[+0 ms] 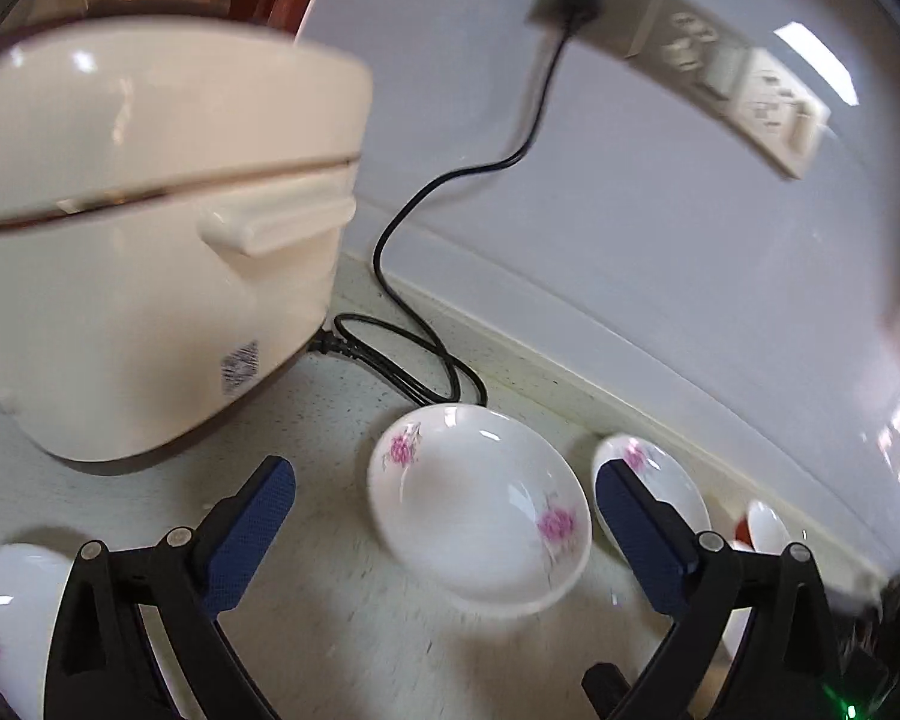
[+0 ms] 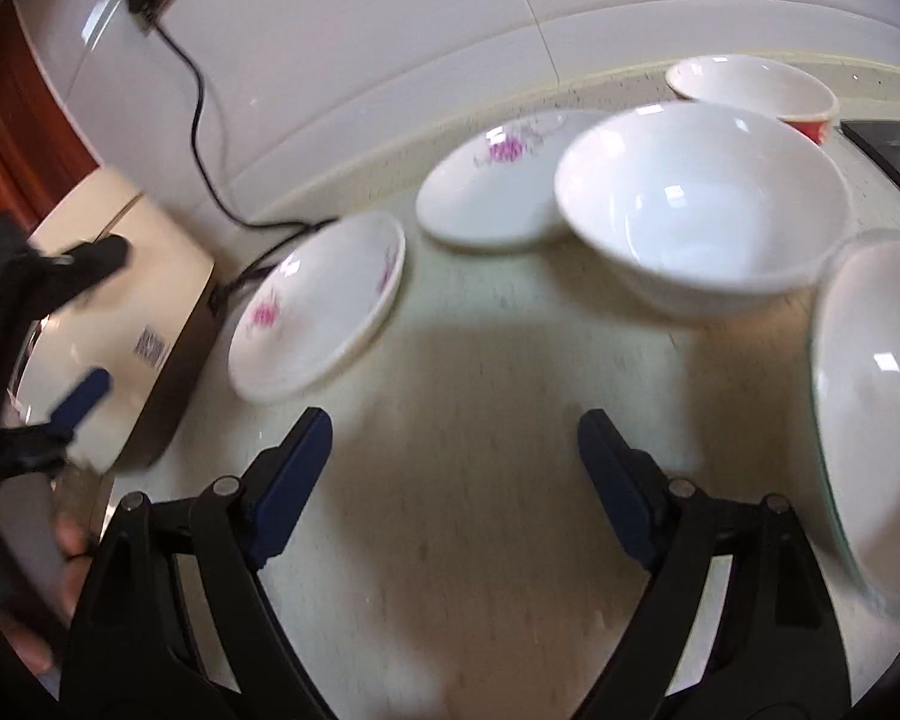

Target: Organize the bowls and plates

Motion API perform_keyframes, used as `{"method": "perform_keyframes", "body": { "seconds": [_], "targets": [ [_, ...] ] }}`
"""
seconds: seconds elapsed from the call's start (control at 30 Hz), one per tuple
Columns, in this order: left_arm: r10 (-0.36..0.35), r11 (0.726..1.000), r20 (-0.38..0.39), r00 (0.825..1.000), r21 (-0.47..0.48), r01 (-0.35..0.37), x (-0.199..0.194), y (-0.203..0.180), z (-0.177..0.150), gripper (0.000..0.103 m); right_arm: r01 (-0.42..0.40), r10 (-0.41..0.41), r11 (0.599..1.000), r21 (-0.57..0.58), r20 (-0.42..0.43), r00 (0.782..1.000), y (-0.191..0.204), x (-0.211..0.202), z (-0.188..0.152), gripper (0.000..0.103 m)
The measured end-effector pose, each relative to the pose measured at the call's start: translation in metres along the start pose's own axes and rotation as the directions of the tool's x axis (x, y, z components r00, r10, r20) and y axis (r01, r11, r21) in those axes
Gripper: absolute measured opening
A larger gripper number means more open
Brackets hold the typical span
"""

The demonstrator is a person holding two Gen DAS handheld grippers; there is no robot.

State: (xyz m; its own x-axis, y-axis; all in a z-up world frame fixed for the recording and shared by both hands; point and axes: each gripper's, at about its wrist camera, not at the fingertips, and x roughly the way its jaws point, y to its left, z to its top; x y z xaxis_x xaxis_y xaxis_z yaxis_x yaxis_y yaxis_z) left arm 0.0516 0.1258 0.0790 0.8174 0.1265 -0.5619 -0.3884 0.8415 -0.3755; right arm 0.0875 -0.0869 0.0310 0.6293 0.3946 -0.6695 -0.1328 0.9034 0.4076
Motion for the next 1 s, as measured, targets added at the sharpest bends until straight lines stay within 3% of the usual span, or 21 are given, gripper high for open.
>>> {"method": "perform_keyframes", "body": {
  "seconds": [0.1, 0.2, 0.3, 0.5, 0.63, 0.67, 0.77, 0.87, 1.0],
  "targets": [
    [0.023, 1.000, 0.008, 1.000, -0.011, -0.022, 0.014, 0.008, -0.002, 0.101, -0.005, 0.005, 1.000, -0.022, 0.017, 1.000, 0.009, 0.012, 0.011, 0.086],
    [0.008, 0.996, 0.020, 1.000, -0.087, -0.006, 0.013, 0.023, -0.001, 0.102, -0.008, 0.010, 0.998, -0.063, 0.035, 0.999, 0.028, 0.027, 0.023, 0.086],
    [0.033, 0.991, 0.014, 0.999, -0.132, -0.031, 0.019, 0.032, 0.003, 0.102, -0.004, 0.004, 0.996, -0.086, 0.005, 1.000, 0.041, 0.051, 0.038, 0.085],
    [0.058, 0.983, -0.088, 0.994, -0.170, -0.073, 0.043, 0.043, -0.001, 0.102, 0.048, -0.054, 0.992, -0.114, -0.050, 0.997, 0.053, 0.086, 0.051, 0.062],
    [0.066, 0.985, -0.130, 0.989, -0.148, -0.085, 0.050, 0.041, -0.003, 0.102, 0.062, -0.070, 0.990, -0.125, -0.058, 0.996, 0.054, 0.093, 0.052, 0.024],
    [0.066, 0.985, -0.153, 0.986, -0.147, -0.088, 0.054, 0.041, -0.004, 0.102, 0.051, -0.059, 0.991, -0.127, -0.066, 0.996, 0.053, 0.092, 0.050, 0.019],
    [0.039, 0.987, -0.219, 0.975, -0.147, -0.072, 0.062, 0.042, -0.007, 0.102, 0.037, -0.043, 0.991, -0.128, -0.050, 0.998, 0.050, 0.084, 0.046, 0.016],
    [0.019, 0.991, -0.257, 0.966, -0.120, -0.051, 0.064, 0.037, -0.009, 0.102, 0.076, -0.083, 0.984, -0.159, -0.041, 0.996, 0.050, 0.076, 0.039, 0.016],
    [0.021, 0.997, -0.253, 0.967, -0.065, -0.039, 0.063, 0.025, -0.010, 0.102, 0.101, -0.108, 0.983, -0.156, -0.035, 0.994, 0.044, 0.062, 0.029, 0.016]
  ]
}}
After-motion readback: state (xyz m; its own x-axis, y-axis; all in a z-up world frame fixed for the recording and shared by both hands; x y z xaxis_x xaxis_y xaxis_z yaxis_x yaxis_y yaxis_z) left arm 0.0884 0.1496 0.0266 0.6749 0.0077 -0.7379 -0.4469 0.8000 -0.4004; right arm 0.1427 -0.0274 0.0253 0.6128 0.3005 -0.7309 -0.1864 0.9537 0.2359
